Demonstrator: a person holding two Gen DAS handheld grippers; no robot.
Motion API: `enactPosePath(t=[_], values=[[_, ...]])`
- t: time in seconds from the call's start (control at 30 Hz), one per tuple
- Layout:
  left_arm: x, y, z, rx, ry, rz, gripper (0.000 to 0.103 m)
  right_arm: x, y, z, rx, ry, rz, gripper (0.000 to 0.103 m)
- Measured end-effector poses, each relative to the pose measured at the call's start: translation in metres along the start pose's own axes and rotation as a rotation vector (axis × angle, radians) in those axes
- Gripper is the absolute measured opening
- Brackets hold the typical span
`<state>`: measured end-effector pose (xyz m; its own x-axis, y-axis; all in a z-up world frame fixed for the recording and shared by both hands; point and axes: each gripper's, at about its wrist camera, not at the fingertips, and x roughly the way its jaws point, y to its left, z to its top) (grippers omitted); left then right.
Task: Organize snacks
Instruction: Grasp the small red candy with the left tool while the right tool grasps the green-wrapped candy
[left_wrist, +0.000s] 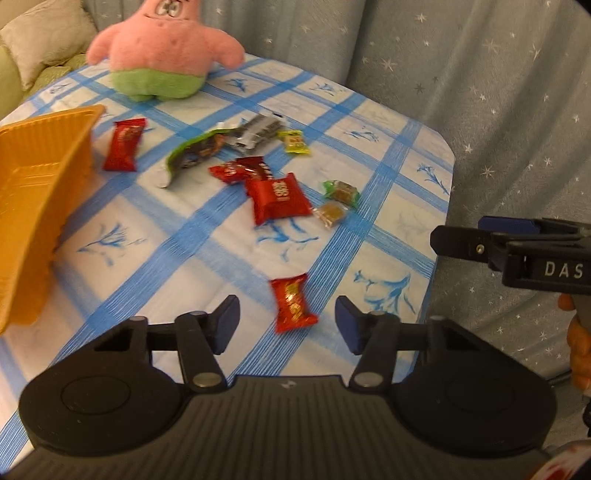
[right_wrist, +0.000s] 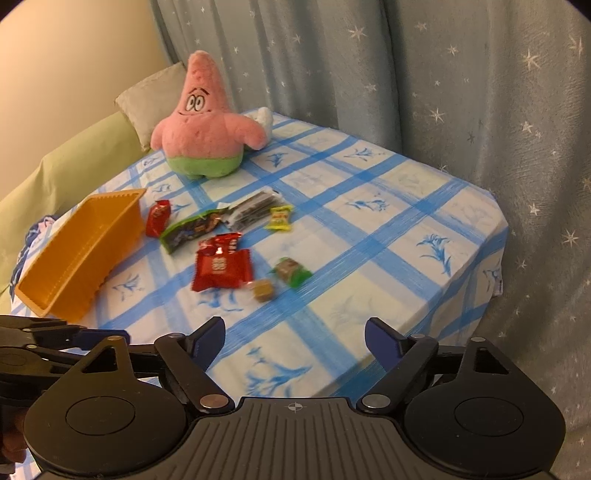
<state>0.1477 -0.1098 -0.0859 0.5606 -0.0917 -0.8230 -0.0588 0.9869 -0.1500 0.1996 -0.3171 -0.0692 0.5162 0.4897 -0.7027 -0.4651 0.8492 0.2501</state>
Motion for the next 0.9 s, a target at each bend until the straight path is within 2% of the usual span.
enactPosePath(t=[0.13,0.3,0.5,0.67,0.9], values=[[0.019,-0.004,0.005,-0.004,0.026,0.007,0.04,0.011,-0.013,0.007,-0.02,0.016,0.017,0.077],[0.034,-0.005,0.009,-0.005,0.062,0.02,0.036,0.023,-0.023,0.015,-0.038,0.036,0.041,0.074],[0.042,-0.006,0.009,-0.008,0.093,0.024,0.019,0.036,-0.028,0.022,-0.067,0.048,0.071,0.073],[0.04,-0.005,0.011,-0.021,0.078,0.031,0.018,0.046,-0.029,0.027,-0.108,0.046,0.098,0.066],[0.036,-0.003,0.018,-0.033,0.062,0.071,0.018,0.067,-0.032,0.037,-0.185,0.048,0.139,0.048]])
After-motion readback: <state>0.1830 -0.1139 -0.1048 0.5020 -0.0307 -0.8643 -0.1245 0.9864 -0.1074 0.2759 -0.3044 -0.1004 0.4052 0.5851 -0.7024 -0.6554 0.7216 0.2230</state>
